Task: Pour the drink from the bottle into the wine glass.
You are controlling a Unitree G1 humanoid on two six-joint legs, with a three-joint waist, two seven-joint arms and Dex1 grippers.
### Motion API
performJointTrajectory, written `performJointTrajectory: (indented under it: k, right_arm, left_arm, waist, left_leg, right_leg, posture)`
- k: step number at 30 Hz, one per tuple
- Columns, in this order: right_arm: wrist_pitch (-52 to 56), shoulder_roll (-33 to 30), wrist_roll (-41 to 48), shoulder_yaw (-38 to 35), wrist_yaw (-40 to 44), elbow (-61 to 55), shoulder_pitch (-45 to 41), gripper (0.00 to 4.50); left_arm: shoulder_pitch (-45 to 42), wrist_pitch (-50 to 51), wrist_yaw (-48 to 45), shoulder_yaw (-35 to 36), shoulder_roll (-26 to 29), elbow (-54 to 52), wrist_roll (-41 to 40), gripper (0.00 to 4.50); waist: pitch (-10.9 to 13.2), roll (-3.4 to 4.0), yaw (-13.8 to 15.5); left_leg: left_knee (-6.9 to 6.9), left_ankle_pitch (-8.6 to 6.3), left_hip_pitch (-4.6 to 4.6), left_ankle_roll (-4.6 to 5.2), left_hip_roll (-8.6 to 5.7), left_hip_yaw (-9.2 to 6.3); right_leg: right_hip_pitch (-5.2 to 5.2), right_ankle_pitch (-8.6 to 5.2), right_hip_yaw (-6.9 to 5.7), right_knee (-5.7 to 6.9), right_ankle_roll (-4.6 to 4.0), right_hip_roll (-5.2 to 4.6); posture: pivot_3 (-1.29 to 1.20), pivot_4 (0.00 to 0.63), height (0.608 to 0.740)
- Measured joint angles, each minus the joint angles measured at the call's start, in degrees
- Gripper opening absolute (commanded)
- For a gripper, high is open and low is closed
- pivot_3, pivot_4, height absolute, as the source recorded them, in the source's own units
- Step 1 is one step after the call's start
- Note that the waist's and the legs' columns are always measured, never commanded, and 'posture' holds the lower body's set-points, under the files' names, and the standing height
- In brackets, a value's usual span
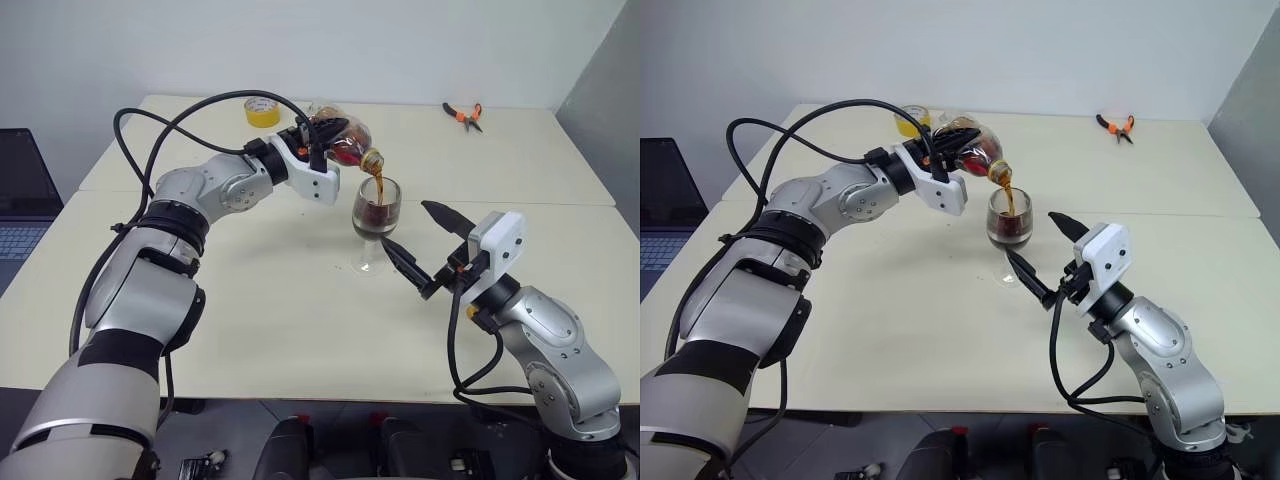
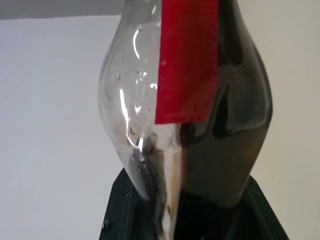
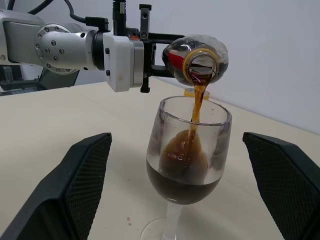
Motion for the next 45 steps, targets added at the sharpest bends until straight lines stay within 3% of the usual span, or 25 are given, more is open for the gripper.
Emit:
performJointTrajectory:
  k: [11,25,36,45]
  right_arm:
    - [0.00,-0.07,-0.01,0.00,0.00,0.00,0.00,4.50]
    - [-0.21,-0.01,-0.05,0.50,0.06,0.16,-0.17,4.50]
    - [-0.65,-0.65,-0.07,1.22,1.14,0.15,-0.56,4.50]
    - [3.03,-5.47,3.26,2.93,5.01,-4.34,-1.56,4.50]
  left_arm:
    - [0.01,-0.36,-0.27,0.01,0.00,0.00,-0.29,0.74]
    - [3.50,-0.34,-5.56,1.61,-0.10,-1.52,-7.00,0.74]
    - [10.31,6.30,-17.48,11.12,-4.32,-9.32,-23.39,0.74]
    - [24.90,31.78,-25.20,25.16,-10.12,-25.53,-43.80,0.74]
  waist:
    - [0.00,0.00,0.00]
    - [-0.01,0.01,-0.01]
    - [-0.01,0.02,-0.06]
    - [-0.05,0.07,-0.49]
  left_leg:
    - [0.00,0.00,0.00,0.00,0.00,0.00]
    - [0.11,0.00,-0.02,0.00,0.01,-0.01]
    - [0.38,-0.01,-0.11,0.00,0.04,-0.05]
    - [0.49,-0.01,-0.10,0.01,0.06,-0.11]
  right_leg:
    - [0.00,0.00,-0.01,0.00,0.00,0.00]
    - [0.00,0.00,0.01,0.05,0.00,0.00]
    - [0.02,0.00,0.03,0.13,0.00,0.00]
    - [0.02,-0.01,0.09,0.31,-0.01,0.01]
  posture:
    - [0.00,0.150,0.740]
    - [0.00,0.150,0.740]
    - [0.00,0.150,0.740]
    - [0.00,0.150,0.740]
